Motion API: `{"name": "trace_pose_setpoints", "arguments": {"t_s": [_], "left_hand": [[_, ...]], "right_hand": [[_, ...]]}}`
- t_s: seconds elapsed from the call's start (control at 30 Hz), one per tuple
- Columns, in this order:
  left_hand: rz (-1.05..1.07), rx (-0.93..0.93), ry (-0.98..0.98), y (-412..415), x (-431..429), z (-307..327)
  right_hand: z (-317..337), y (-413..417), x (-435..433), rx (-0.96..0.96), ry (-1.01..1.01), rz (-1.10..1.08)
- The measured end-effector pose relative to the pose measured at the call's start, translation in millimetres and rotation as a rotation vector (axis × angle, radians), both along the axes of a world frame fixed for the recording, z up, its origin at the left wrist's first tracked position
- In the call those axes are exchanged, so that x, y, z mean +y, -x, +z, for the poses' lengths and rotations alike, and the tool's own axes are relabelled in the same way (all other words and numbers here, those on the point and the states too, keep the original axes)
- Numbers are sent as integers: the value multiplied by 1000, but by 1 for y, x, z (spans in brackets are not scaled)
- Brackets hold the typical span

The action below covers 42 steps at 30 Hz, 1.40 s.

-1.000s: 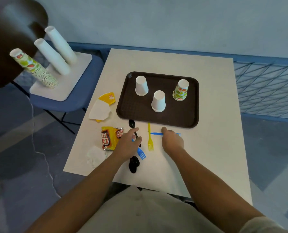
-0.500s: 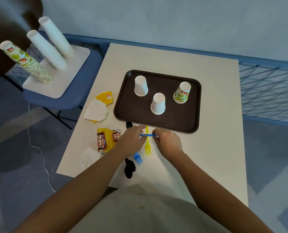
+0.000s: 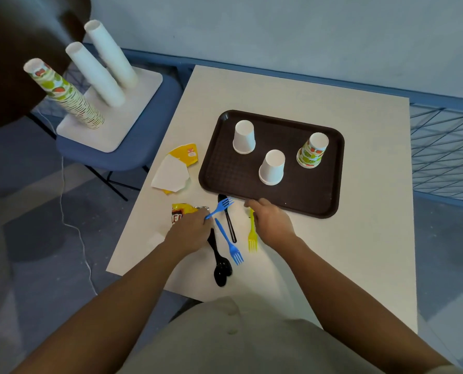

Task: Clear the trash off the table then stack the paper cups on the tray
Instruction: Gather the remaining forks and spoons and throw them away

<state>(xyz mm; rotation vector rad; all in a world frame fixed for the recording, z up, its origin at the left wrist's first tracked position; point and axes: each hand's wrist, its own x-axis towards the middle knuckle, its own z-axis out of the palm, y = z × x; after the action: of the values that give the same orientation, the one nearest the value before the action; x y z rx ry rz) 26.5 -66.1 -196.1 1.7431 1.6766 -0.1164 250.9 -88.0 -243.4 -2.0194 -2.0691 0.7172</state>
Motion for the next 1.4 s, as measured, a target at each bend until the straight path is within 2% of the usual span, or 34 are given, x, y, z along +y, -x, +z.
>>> {"name": "trace_pose_setpoints", "arguments": {"t_s": [0.13,0.37,0.57,0.7,0.83,1.0,1.07,1.17,1.27,1.4], "left_hand": [[71,-19,5,3,0,3],[213,-132,10,11,-2,6],[402,-276,-53,6,-1,9],[398,-394,9,-2,-1,9],[425,-520,68,-7,-1,11],[450,-496,-10,3,5,11],[480,-472,-38,10,9,14],[426,-391,-85,17,13,16],[335,-310,-117,22,12,14],[290,-357,-58,25,3,13]], "right_hand": [[-8,-12,1,-133,163,146],[-13,-25,-7,-163,74,217],[-10,-16,-25,211,-83,-144],[12,25,-19,464,14,-312],[25,68,-11,615,66,-347],[33,83,1,671,148,-258],[29,79,7,633,124,-332],[16,72,19,370,98,-419],[3,73,26,36,276,-291],[-5,78,24,-110,304,-191]]}}
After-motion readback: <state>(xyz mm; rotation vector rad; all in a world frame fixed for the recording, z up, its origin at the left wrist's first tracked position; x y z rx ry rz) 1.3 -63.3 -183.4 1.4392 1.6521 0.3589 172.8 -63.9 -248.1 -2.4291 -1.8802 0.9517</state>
